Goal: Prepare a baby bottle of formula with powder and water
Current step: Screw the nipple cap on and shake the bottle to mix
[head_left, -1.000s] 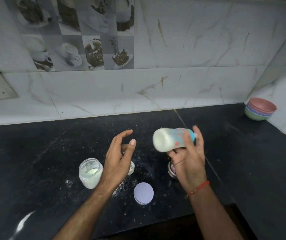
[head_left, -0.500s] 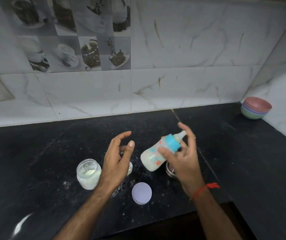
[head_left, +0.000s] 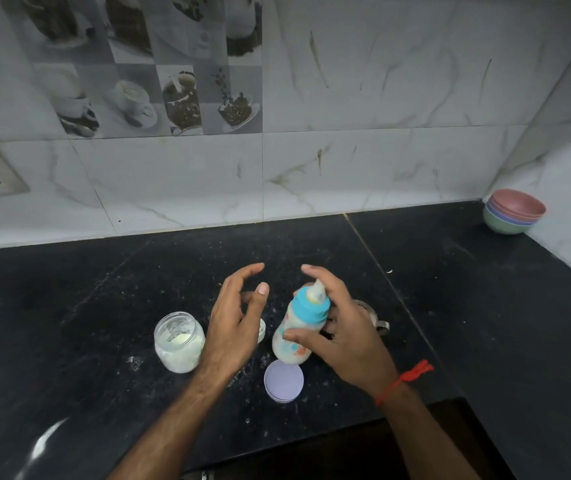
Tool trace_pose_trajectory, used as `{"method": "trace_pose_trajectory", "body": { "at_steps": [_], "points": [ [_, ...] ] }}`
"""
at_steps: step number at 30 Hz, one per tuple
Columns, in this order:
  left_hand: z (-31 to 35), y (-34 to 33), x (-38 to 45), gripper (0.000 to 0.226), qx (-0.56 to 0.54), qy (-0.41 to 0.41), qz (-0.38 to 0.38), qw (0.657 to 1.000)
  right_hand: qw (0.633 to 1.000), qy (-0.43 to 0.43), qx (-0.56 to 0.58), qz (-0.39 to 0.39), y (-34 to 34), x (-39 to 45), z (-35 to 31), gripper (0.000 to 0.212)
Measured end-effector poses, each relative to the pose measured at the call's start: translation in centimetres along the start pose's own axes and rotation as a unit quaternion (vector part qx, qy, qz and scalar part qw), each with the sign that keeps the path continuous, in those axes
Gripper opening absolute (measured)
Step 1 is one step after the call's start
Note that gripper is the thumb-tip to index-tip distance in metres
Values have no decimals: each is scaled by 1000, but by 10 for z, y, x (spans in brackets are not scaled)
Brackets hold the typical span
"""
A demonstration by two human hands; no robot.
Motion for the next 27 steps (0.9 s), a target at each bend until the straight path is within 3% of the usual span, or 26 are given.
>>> {"method": "trace_pose_trajectory", "body": {
  "at_steps": [2, 4, 6, 7, 8, 9, 11, 13, 14, 16, 17, 19, 20, 22, 25, 26, 27],
  "points": [
    [-1, 0, -1, 32, -5, 1, 2, 1000, 975, -22, 193, 104, 3, 0, 2, 79],
    [-1, 1, -2, 31, -7, 2, 4, 1000, 868, -61, 436, 230, 9, -4, 18, 66],
    [-2, 3, -3, 31, -11, 4, 6, 1000, 745, -88, 607, 262, 8, -4, 34, 56],
    [-2, 3, -4, 31, -13, 4, 6, 1000, 710, -91, 645, 269, 7, -5, 37, 57],
    [-2, 4, -4, 30, -15, 4, 6, 1000, 707, -86, 646, 275, 7, -6, 38, 58],
    [-3, 4, -5, 30, -17, 4, 7, 1000, 734, -82, 613, 281, 7, -7, 36, 60],
    [-4, 4, -5, 30, -22, 7, 8, 1000, 853, -66, 449, 257, 12, -8, 30, 71],
    [-6, 3, -4, 30, -26, 11, 10, 1000, 962, -40, 225, 150, 10, -4, 19, 82],
    [-7, 3, -4, 30, -26, 13, 10, 1000, 989, -30, 114, 84, 5, -2, 16, 85],
    [-7, 1, -3, 30, -18, 9, 9, 1000, 999, -18, -44, -6, -4, -1, 16, 84],
    [-7, 1, -3, 30, -14, 7, 9, 1000, 998, -18, -56, -12, -7, 0, 15, 82],
    [-8, 0, -3, 30, -16, 6, 10, 1000, 994, -33, 75, 69, -3, -1, 16, 81],
    [-9, 1, -4, 30, -19, 10, 11, 1000, 970, -50, 189, 142, 3, -3, 21, 79],
    [-10, 1, -5, 30, -23, 16, 10, 1000, 859, -96, 428, 264, 6, -11, 39, 70],
    [-10, 2, -5, 30, -31, 16, 10, 999, 695, -136, 633, 312, 0, -18, 54, 69],
    [-10, 2, -5, 30, -34, 16, 10, 999, 669, -133, 660, 316, 0, -19, 55, 67],
    [-10, 2, -4, 29, -34, 16, 9, 999, 666, -128, 664, 316, 0, -19, 54, 64]
  ]
}}
Point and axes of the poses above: each hand's wrist, its own x-axis towards the middle knuckle, its own y-axis out of the back of the hand, z = x × y, the point moved 5 cm from there along x, towards the middle knuckle, and after that the axes turned 9 degrees about -z, right-handed, at the moved point
